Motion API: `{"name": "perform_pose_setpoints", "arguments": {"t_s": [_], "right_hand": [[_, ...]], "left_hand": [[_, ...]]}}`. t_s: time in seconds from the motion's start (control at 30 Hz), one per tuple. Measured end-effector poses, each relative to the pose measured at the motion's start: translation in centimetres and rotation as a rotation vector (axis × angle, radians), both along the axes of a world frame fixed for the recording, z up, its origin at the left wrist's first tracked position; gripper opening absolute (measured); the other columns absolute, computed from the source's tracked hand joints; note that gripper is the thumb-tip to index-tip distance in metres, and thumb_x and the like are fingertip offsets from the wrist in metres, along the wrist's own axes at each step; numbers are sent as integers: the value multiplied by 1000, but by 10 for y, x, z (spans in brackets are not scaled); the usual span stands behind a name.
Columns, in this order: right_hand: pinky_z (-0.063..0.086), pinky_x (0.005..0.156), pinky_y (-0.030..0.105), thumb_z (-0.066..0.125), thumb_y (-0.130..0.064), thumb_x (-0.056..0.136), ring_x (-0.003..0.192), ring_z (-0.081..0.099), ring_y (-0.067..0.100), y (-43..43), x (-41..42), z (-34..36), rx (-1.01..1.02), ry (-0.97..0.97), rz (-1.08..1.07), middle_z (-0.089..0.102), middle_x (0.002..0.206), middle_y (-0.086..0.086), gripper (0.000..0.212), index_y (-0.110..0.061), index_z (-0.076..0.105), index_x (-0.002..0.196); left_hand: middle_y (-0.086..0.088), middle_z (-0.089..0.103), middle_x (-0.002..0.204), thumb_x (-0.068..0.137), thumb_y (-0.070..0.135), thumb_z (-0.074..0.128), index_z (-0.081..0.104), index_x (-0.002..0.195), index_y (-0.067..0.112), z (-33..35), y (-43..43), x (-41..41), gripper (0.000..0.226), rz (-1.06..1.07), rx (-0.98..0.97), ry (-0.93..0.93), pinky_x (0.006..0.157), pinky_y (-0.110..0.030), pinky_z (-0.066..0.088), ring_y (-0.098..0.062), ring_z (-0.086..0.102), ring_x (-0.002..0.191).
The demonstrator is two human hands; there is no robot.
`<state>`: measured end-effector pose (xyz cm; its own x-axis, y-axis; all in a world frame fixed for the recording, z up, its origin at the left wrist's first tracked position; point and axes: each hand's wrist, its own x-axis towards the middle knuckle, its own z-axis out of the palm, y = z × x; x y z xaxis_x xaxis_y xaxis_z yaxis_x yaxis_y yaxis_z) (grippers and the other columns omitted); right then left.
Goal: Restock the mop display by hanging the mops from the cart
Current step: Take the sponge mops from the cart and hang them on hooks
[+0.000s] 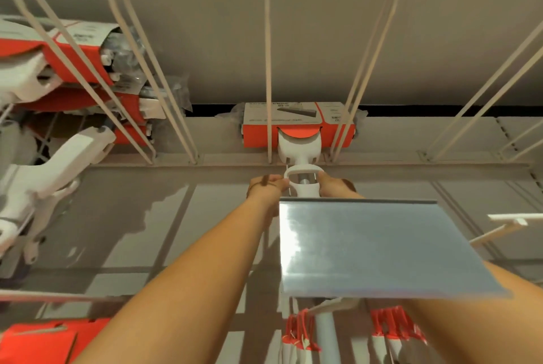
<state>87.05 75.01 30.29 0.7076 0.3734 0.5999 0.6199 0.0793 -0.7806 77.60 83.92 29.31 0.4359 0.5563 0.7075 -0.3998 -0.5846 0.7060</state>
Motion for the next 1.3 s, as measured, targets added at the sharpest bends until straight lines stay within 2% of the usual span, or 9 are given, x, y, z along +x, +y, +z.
{"name": "perform_pose_setpoints", "arguments": {"t_s": [0.1,0.23,0.33,0.5,0.63,0.8,1.0,1.17,1.3], "right_hand": [[33,79,27,28,-35,103,110,53,28,-13,-10,3,-44,-94,-79,54,131,17,47,-4,55,126],[38,100,34,27,-21,104,126,45,34,-39,-41,2,-98,-233,-167,45,141,21,41,-3,46,136],[43,96,37,31,-23,103,117,51,33,-53,-61,1,-150,-278,-202,50,136,20,40,-3,49,132],[41,71,31,42,-43,99,86,51,26,-83,-93,-4,-372,-394,-438,54,127,15,52,-4,48,134],[49,82,37,45,-47,96,92,56,28,-107,-117,-6,-490,-500,-600,59,113,12,50,-10,52,129],[45,65,31,48,-46,95,67,53,19,-136,-145,-12,-531,-511,-597,50,73,5,35,-11,52,96],[49,73,34,43,-33,96,83,56,26,-171,-168,-25,-530,-615,-575,53,89,9,24,-11,50,99],[52,82,36,46,-40,96,91,58,25,-200,-194,-46,-527,-675,-478,54,94,7,36,-10,57,113],[44,71,34,42,-36,95,87,54,27,-218,-216,-79,-592,-750,-401,54,97,8,30,-12,57,108]], "left_hand": [[2,59,83,94,21,58,61,94,15,-5,-9,-21,6,75,56,142,46,-16,38,-5,52,56],[-5,59,99,93,29,60,60,111,10,-1,-13,-46,26,184,190,240,66,-26,43,-20,54,83],[-10,59,116,93,39,58,58,121,7,2,-22,-65,43,325,302,302,83,-31,47,-28,58,103],[-11,59,127,92,51,50,61,126,13,9,-43,-105,52,631,571,416,85,-33,43,-32,55,112],[-8,61,114,90,54,51,63,120,15,0,-63,-127,50,701,666,501,82,-35,48,-31,58,102],[-8,61,116,89,55,52,62,120,14,-10,-88,-154,52,717,692,545,83,-35,48,-28,56,98],[-5,59,97,91,54,51,65,110,11,-20,-137,-189,48,791,696,570,71,-33,44,-23,55,86],[-8,61,105,91,50,54,62,116,11,-41,-181,-220,47,840,614,592,74,-33,46,-25,57,92],[-10,58,104,90,50,54,61,117,11,-73,-211,-253,48,910,541,699,72,-34,43,-29,55,89]]}}
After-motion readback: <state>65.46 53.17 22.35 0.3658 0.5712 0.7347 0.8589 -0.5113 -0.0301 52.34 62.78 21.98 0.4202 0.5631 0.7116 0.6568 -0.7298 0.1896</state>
